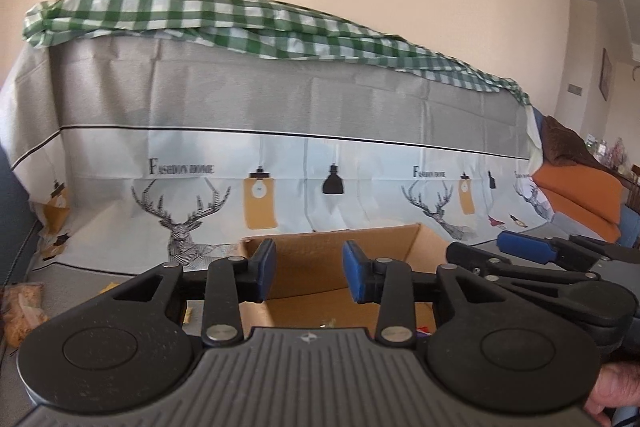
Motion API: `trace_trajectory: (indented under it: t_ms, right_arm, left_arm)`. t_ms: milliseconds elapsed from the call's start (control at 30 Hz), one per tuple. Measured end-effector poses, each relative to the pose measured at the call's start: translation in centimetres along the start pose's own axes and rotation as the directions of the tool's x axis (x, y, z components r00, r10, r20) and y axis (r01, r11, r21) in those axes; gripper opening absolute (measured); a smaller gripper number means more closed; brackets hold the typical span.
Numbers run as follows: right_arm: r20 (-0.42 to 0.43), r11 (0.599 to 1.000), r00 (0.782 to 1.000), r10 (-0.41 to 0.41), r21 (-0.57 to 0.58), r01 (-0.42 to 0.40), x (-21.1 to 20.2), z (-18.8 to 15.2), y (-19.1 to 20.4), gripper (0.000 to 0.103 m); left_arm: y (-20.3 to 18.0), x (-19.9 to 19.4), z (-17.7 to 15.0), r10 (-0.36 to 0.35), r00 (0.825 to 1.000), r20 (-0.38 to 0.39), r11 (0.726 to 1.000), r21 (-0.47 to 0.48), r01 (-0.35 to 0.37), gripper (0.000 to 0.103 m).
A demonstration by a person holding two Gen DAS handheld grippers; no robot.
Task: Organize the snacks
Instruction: 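Move both grippers back down to the remaining snacks on the seat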
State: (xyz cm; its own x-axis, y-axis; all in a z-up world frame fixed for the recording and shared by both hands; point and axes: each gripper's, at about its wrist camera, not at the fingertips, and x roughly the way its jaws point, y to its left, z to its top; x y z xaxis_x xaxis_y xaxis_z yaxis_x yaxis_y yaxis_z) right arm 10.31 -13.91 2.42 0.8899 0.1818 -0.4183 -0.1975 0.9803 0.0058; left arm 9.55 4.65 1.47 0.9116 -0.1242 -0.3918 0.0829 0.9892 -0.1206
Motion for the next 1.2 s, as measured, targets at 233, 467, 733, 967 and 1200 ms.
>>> trace_trajectory:
  t_ms: [233,467,733,967,1200]
  right_arm:
    - [0.022,0.997,0.998,0.06,0.041,-0.061,0.0,0.6,2.9,0.057]
    - [0.011,0.98,0.988,0.153,0.125,-0.153,0.5,1.0,6.0,0.054]
    - [-0.014,0.952,0.968,0.25,0.189,-0.243,1.1,0.6,10.0,0.042]
    - [-0.042,0.937,0.955,0.294,0.211,-0.279,2.0,0.2,12.5,0.034]
    - [-0.085,0.924,0.942,0.325,0.24,-0.297,3.1,-0.4,13.8,0.035]
  left_arm:
    - [4.3,0.2,0.3,0.102,0.993,-0.054,0.99,-0.088,-0.106,0.041]
    - [8.9,0.7,0.6,0.241,0.961,-0.132,0.948,-0.18,-0.263,0.041]
    - [14.9,1.8,0.3,0.391,0.88,-0.268,0.845,-0.276,-0.459,0.043]
    - [18.5,2.3,0.1,0.422,0.844,-0.332,0.776,-0.349,-0.525,0.05]
    - [21.5,3.3,-0.6,0.432,0.808,-0.401,0.703,-0.412,-0.58,0.055]
